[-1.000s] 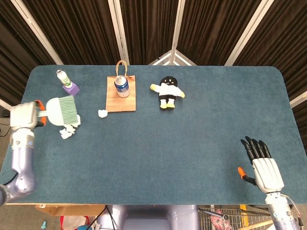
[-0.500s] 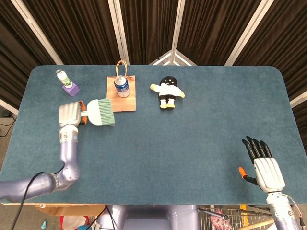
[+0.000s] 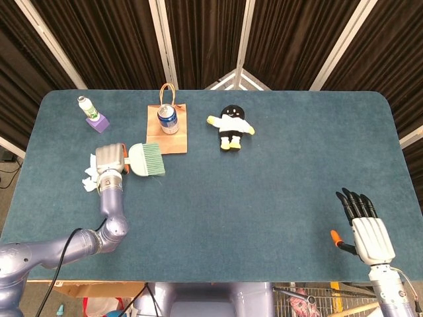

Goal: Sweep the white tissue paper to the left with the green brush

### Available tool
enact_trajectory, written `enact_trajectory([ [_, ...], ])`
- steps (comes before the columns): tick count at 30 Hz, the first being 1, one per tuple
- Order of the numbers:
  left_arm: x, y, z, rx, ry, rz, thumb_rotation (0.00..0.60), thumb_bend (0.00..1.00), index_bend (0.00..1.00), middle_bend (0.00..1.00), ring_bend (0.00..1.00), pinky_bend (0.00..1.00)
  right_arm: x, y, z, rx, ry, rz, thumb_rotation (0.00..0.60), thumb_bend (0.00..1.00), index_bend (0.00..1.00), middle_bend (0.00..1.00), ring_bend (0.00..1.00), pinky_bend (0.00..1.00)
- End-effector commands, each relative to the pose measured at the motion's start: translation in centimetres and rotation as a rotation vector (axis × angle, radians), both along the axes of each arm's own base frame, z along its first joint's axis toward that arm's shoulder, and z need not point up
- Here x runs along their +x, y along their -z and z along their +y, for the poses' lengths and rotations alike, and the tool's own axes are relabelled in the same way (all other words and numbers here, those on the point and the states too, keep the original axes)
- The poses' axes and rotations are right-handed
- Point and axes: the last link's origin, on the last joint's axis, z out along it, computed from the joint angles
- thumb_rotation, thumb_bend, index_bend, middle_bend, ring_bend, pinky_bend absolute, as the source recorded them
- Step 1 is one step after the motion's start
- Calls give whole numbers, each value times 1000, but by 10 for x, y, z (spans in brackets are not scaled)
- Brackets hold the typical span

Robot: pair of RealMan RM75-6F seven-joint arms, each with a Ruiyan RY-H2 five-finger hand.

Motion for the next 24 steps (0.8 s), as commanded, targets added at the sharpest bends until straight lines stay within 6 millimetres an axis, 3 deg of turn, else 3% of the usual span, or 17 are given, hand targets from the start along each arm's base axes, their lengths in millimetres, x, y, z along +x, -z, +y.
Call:
enact_trajectory([
  [1,-20,-5,-5,-23,-41,39,600,768,792,1000,1000,1000,0,0,0,-4,-5,2,600,344,0,0,0,0],
  [5,-46,-29,-10,-12,-61,95,600,768,791,1000,1000,1000,-1,-1,0,-6,0,8,600,344,0,0,0,0],
  [11,-76,-88,-17,57,-78,120,600,768,791,1000,1000,1000,0,-2,0,-14,0,5,600,343,0,0,0,0],
  [18,-87,-150,-22,141,-65,128,600,768,791,1000,1000,1000,1,0,0,-8,-8,11,600,345,0,0,0,0],
  [21,-86,-162,-22,175,-53,95,600,768,792,1000,1000,1000,2,1,0,-7,-10,11,600,345,0,0,0,0],
  [24,-80,-161,-21,204,-18,29,600,768,792,1000,1000,1000,3,1,0,-7,-11,11,600,344,0,0,0,0],
])
